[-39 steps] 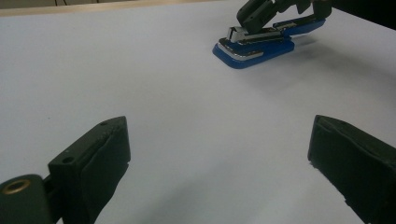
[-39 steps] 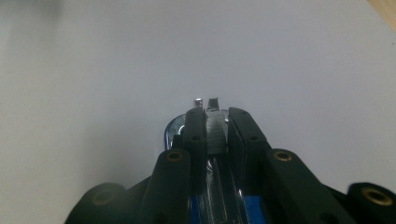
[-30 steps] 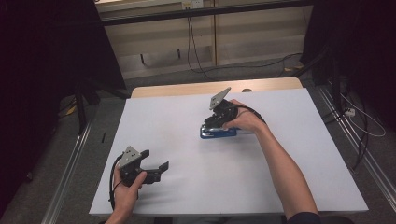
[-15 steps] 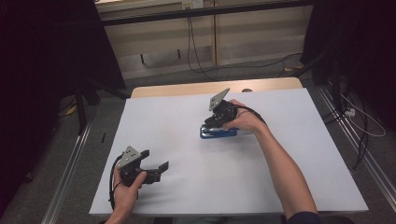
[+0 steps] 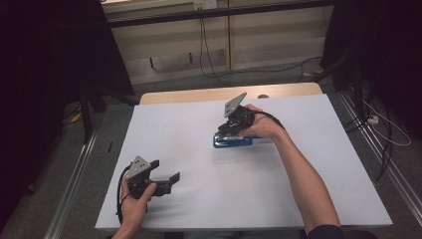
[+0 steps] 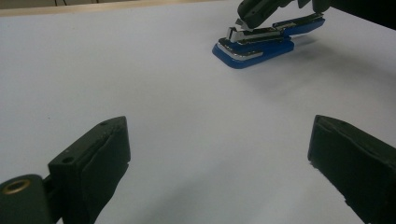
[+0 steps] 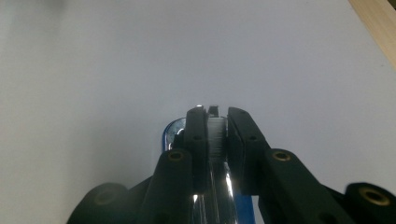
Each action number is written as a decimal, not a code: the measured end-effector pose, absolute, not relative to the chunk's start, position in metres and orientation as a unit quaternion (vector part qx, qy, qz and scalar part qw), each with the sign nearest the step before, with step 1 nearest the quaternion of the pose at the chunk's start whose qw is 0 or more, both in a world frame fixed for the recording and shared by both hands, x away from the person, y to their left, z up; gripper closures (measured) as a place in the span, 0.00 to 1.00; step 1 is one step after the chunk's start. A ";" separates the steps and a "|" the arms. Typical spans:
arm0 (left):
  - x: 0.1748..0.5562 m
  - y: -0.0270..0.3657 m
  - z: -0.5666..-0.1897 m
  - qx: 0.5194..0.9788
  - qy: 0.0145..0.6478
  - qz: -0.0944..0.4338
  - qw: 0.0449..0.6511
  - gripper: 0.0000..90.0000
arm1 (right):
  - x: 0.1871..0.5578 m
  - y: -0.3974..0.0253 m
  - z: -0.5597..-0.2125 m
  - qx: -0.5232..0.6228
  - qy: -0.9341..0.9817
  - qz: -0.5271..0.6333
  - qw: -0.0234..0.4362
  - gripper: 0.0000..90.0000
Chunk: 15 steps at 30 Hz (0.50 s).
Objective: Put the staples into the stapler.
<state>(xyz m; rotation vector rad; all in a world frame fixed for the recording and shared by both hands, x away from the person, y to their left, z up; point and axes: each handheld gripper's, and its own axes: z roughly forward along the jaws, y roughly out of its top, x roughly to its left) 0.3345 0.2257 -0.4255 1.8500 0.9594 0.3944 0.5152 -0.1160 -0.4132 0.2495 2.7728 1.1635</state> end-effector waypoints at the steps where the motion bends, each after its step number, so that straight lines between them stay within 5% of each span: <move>1: 0.335 0.226 -0.425 0.764 0.392 0.163 0.485 0.06 | 0.515 -0.116 -0.413 0.080 0.918 0.384 0.061 0.88; 15: 0.334 0.226 -0.425 0.765 0.391 0.163 0.485 0.06 | 0.516 -0.112 -0.415 0.065 0.920 0.383 0.057 0.88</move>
